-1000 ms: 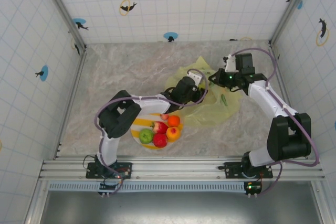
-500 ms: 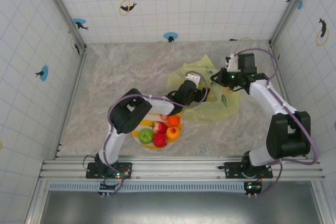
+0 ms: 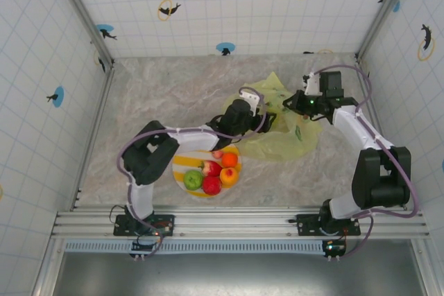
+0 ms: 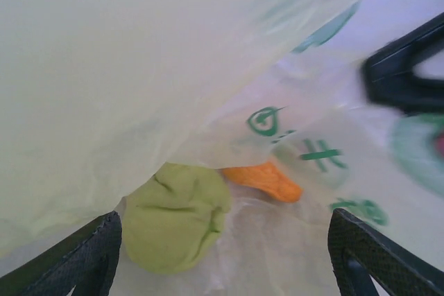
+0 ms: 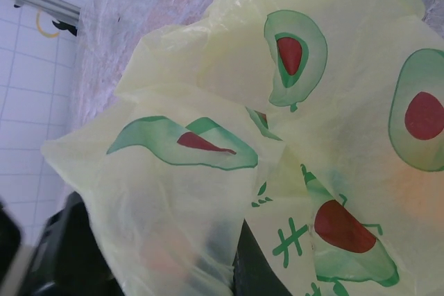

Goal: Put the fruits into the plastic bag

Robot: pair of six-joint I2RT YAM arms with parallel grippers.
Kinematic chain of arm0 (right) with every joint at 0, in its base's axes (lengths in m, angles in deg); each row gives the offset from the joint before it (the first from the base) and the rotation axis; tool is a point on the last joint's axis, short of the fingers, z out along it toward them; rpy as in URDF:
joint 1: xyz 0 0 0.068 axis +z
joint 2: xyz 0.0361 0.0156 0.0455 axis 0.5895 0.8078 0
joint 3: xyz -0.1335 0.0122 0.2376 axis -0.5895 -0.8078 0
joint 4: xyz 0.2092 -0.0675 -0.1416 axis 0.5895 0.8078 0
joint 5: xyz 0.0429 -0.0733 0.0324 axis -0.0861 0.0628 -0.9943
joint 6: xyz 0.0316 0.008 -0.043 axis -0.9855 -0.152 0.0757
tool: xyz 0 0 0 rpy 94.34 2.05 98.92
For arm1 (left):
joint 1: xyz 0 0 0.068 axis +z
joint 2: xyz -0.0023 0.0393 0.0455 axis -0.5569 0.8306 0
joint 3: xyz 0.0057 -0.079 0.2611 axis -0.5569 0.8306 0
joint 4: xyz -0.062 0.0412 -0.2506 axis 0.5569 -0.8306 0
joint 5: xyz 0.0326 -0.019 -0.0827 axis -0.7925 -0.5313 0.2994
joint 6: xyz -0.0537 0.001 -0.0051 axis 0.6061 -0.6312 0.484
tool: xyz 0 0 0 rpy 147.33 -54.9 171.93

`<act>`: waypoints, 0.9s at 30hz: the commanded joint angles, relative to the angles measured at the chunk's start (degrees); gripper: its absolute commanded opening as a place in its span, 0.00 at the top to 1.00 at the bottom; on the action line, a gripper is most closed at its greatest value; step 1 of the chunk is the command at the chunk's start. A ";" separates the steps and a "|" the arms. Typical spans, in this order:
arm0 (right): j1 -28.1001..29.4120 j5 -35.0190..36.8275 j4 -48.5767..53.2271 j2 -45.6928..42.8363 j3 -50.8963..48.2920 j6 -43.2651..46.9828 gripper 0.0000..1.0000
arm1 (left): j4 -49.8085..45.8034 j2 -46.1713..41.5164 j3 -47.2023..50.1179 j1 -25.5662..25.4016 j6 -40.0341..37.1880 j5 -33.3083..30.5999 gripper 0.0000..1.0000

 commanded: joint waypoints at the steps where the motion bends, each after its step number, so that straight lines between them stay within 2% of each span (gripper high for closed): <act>1: -0.24 -0.56 -0.56 0.72 -0.84 1.59 0.95 | -5.02 -5.35 3.06 1.22 -1.82 5.97 0.23; 5: -0.16 -0.87 -0.87 1.07 -0.75 1.71 0.95 | -7.67 -11.64 7.02 2.63 -1.84 9.36 0.23; 13: -0.12 -0.69 -0.85 0.80 -1.05 1.74 0.95 | -17.67 -24.58 14.26 5.77 -0.28 10.61 0.23; 20: -0.11 -0.24 -0.56 0.54 -1.28 2.06 0.95 | -34.70 -37.72 22.32 9.21 3.66 2.78 0.22; 27: 0.26 0.30 0.66 0.80 -0.41 2.84 0.94 | -55.82 -46.19 22.81 9.90 8.28 -6.36 0.18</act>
